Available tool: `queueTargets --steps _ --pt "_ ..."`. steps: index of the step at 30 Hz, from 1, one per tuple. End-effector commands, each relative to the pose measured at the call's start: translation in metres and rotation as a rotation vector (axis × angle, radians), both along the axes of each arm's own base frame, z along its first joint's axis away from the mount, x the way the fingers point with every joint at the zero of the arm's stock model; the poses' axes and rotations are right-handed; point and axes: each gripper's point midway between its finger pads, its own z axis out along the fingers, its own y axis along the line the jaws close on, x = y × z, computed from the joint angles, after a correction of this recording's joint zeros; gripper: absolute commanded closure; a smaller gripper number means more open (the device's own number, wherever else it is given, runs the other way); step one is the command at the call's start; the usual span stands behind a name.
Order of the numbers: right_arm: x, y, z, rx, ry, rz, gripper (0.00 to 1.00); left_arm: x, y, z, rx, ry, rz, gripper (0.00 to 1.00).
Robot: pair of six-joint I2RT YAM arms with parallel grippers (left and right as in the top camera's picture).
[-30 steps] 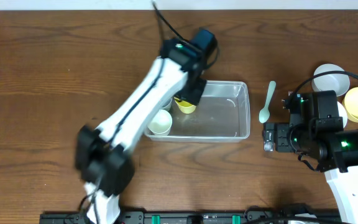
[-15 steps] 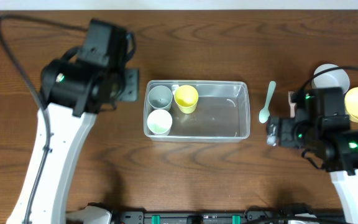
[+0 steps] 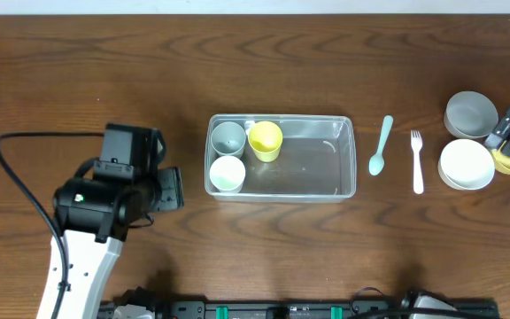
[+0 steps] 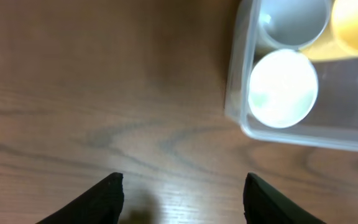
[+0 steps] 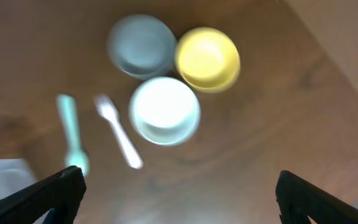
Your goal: Pack container
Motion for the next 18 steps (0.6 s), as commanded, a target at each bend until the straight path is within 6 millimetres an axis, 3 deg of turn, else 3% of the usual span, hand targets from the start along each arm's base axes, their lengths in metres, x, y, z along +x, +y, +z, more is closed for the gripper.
queueTargets --steps 1,8,14,18 --pt "0.016 -0.016 -0.043 0.056 0.146 0.047 0.01 -0.003 0.0 -0.008 -0.016 0.014 0.015 0.33" --pt "0.04 -0.017 -0.115 0.159 0.353 0.077 0.02 0.007 0.021 -0.008 -0.012 -0.012 0.148 0.29" --pt "0.055 0.001 -0.175 0.208 0.465 0.141 0.02 0.01 0.04 -0.011 -0.011 -0.004 0.227 0.26" --pt "0.055 0.016 -0.209 0.222 0.528 0.186 0.02 0.011 0.04 -0.011 -0.012 -0.004 0.228 0.26"
